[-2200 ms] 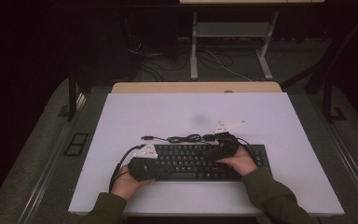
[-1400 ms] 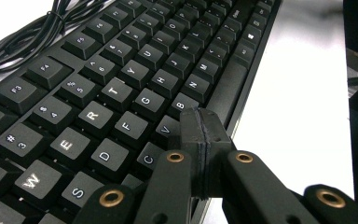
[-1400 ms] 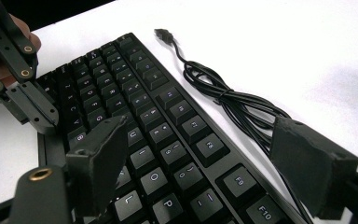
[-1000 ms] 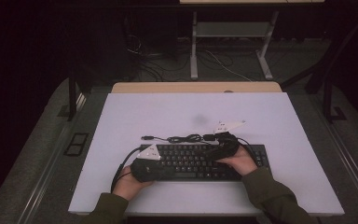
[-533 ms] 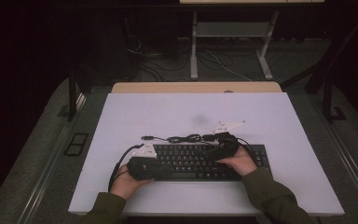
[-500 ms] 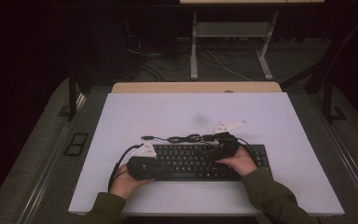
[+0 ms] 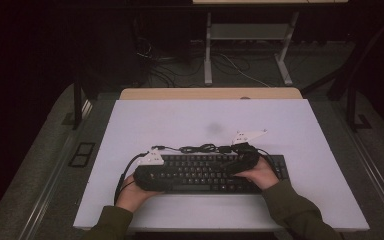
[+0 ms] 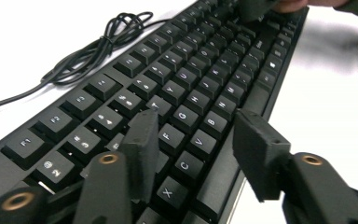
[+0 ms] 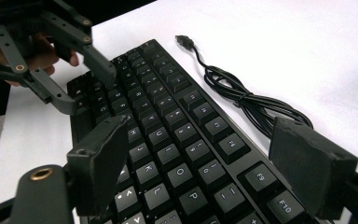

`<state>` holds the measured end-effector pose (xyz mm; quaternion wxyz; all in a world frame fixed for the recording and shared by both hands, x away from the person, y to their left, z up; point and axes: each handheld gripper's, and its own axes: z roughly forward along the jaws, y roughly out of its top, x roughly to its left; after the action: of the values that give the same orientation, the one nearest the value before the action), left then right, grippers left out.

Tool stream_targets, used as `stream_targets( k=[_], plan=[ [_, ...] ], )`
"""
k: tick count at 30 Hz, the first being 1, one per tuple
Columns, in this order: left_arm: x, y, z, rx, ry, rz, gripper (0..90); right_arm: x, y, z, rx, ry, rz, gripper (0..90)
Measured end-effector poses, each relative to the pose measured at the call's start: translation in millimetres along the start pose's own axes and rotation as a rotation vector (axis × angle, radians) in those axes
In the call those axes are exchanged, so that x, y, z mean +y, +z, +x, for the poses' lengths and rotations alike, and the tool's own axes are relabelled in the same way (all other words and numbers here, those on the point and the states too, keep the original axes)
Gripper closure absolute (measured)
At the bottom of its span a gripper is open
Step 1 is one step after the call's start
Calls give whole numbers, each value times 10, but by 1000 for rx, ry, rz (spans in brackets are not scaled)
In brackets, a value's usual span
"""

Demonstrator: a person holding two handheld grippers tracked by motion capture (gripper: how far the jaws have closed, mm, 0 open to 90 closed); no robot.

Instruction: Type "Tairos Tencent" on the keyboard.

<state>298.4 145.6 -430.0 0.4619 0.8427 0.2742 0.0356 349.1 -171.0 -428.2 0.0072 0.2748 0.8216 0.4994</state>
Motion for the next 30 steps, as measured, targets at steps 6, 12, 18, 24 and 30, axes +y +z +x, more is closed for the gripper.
stream_targets(
  k=[6,12,18,24,30],
  plan=[
    [7,-2,14,16,-8,-14,394,-9,-50,1,21,4,-5,243],
    [27,-8,22,18,-16,-31,351,-30,-97,32,41,-5,-2,370],
    [37,-3,35,24,-17,-30,323,-69,-182,63,40,-23,18,541],
    [48,22,33,30,-16,-38,303,-110,-295,76,25,-40,32,693],
    [50,19,37,39,-20,-43,282,-155,-401,68,17,-40,46,809]
  ],
)
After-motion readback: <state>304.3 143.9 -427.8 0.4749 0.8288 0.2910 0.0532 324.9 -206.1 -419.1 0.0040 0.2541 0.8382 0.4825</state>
